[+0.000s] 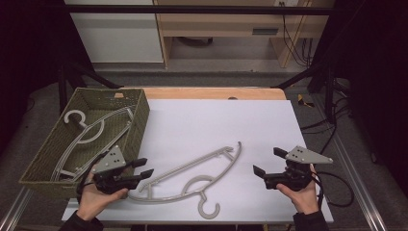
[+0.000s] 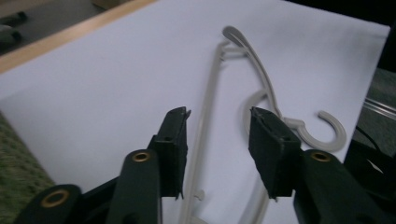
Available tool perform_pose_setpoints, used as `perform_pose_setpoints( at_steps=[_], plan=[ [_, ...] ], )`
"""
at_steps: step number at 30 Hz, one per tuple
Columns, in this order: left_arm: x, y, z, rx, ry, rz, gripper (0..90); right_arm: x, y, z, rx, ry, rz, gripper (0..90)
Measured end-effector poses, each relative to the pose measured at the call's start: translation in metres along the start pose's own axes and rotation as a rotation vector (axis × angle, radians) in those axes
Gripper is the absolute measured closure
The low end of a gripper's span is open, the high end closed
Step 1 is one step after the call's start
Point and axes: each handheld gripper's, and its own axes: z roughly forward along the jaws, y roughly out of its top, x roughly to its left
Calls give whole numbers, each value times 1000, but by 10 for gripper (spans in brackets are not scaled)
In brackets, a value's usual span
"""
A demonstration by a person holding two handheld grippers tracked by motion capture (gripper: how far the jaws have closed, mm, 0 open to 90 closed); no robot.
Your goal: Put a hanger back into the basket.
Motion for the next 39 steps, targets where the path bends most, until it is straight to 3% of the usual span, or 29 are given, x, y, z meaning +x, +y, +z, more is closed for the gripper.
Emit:
perform_pose_setpoints(
  at_steps=[6, 8, 10, 17, 19, 22, 23, 26, 30, 35, 39],
  plan=[
    [-16, -9, 19, 79, -83, 52, 765, 1, -2, 0, 4, 2, -3, 38],
    [-20, -12, 24, 99, -90, 69, 808, 1, -2, 0, 5, 1, -5, 38],
    [-21, -14, 29, 115, -98, 74, 794, 2, -2, -1, 3, 2, -3, 38],
    [-26, -24, 50, 222, -120, 94, 582, 2, -3, 0, 5, 1, -5, 39],
    [-28, -25, 55, 272, -137, 134, 557, 3, -4, 1, 9, 2, -3, 38],
    [-33, -27, 62, 280, -147, 139, 555, 4, -4, 2, 15, 7, -6, 38],
    [-32, -27, 62, 291, -145, 161, 607, 5, -5, 3, 19, 9, -9, 39],
    [-33, -27, 67, 312, -137, 176, 724, 5, -5, 3, 19, 14, -12, 40],
    [-30, -29, 73, 349, -124, 156, 899, 5, -5, 4, 22, 13, -16, 41],
    [-32, -34, 84, 413, -110, 180, 900, 6, -5, 5, 22, 13, -10, 41],
    [-36, -33, 89, 426, -103, 203, 900, 7, -5, 6, 24, 15, -10, 43]
  ],
)
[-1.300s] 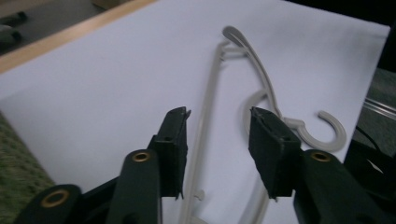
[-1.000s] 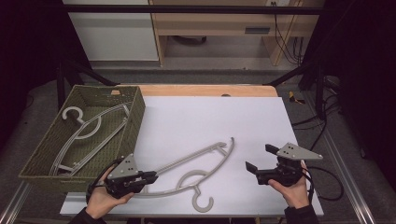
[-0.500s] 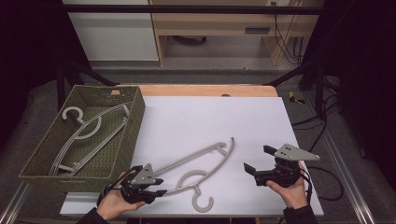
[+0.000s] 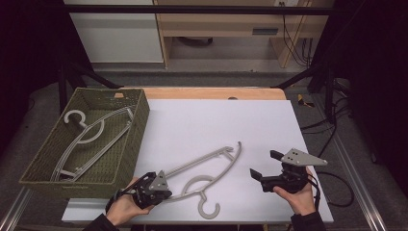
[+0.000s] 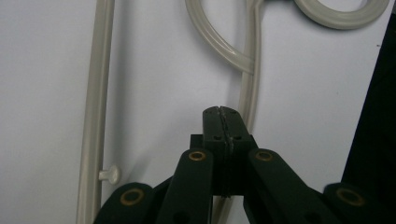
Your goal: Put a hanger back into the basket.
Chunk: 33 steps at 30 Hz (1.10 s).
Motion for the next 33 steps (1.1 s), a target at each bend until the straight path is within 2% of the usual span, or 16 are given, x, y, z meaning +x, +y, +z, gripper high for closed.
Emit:
perform_pose_setpoints(
  at_steps=[4, 8, 11, 13, 15, 17, 18, 21, 24, 27, 30, 31, 32, 33],
  plan=[
    [-2, 2, 1, -12, -3, -2, 900, 3, -1, 5, 13, 10, -7, 49],
    [-3, 4, 2, -20, -8, -9, 900, 6, -4, 17, 35, 22, -1, 95],
    [-3, 4, 1, -30, -6, -13, 900, 11, -9, 32, 62, 19, -10, 170],
    [-2, 3, -4, -53, 13, -14, 900, 15, -12, 43, 88, 19, -9, 221],
    [0, 2, -16, -110, 32, -37, 900, 20, -17, 55, 122, 27, -28, 319],
    [1, 1, -27, -177, 52, -76, 900, 25, -21, 67, 162, 12, -44, 429],
    [2, -1, -35, -210, 67, -93, 900, 27, -22, 71, 174, 10, -37, 502],
    [5, -5, -49, -258, 88, -121, 900, 32, -26, 88, 214, 11, -44, 724],
    [8, -8, -57, -278, 98, -134, 900, 32, -30, 99, 248, 4, -50, 889],
    [10, -10, -60, -291, 114, -144, 900, 33, -35, 107, 286, 10, -46, 900],
    [12, -12, -64, -310, 132, -160, 900, 36, -40, 116, 324, 19, -65, 900],
    [12, -12, -66, -314, 138, -161, 900, 36, -41, 119, 330, 11, -79, 900],
    [13, -13, -68, -325, 142, -166, 900, 37, -40, 119, 326, 10, -54, 900],
    [14, -14, -70, -334, 144, -174, 900, 36, -39, 120, 321, 8, -61, 900]
  ],
)
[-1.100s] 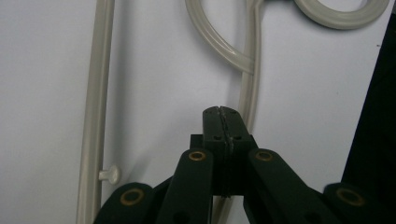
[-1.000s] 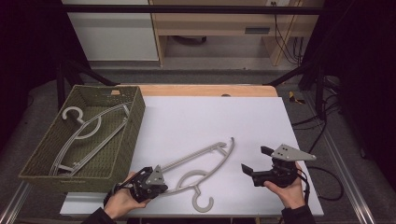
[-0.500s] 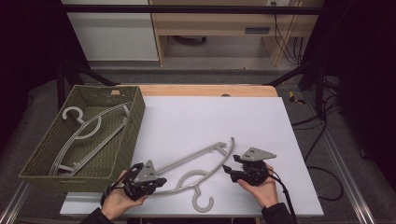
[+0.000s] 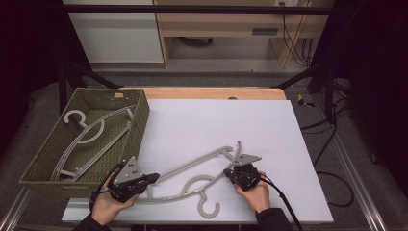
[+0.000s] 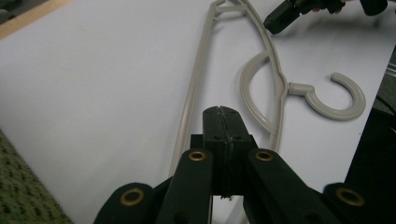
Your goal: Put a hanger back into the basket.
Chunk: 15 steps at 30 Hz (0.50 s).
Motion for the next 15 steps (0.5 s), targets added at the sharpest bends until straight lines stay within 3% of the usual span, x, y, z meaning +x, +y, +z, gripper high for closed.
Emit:
perform_pose_setpoints(
  at_steps=[3, 12, 15],
  plan=[
    [2, 0, -4, -12, 4, -12, 900, -3, 4, 4, -14, -28, 35, 900],
    [3, -2, -1, 3, 2, -14, 900, -16, 21, 25, -28, -79, 44, 900],
    [2, -2, 0, 8, -2, -13, 900, -22, 27, 35, -35, -87, 77, 900]
  ],
)
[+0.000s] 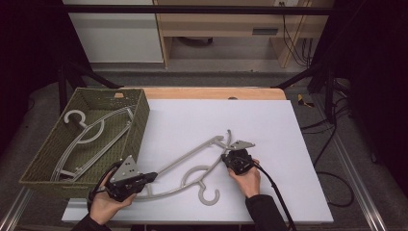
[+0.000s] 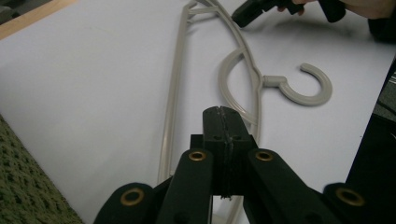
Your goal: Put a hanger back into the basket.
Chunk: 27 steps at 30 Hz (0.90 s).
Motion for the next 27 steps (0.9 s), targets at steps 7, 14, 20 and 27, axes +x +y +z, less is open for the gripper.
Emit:
perform_pose_setpoints(
  at_steps=[7, 14, 20, 27],
  plan=[
    [-1, -2, 7, 64, 0, 2, 900, -13, 6, 8, 11, -16, 58, 894],
    [-6, -12, 47, 255, -57, 38, 900, -4, 7, -38, -101, 33, 10, 852],
    [-11, -13, 69, 335, -40, 102, 900, -4, -4, -77, -160, 97, 6, 688],
    [-13, -12, 79, 365, -53, 102, 900, -14, -23, -104, -271, 118, 28, 363]
  ],
)
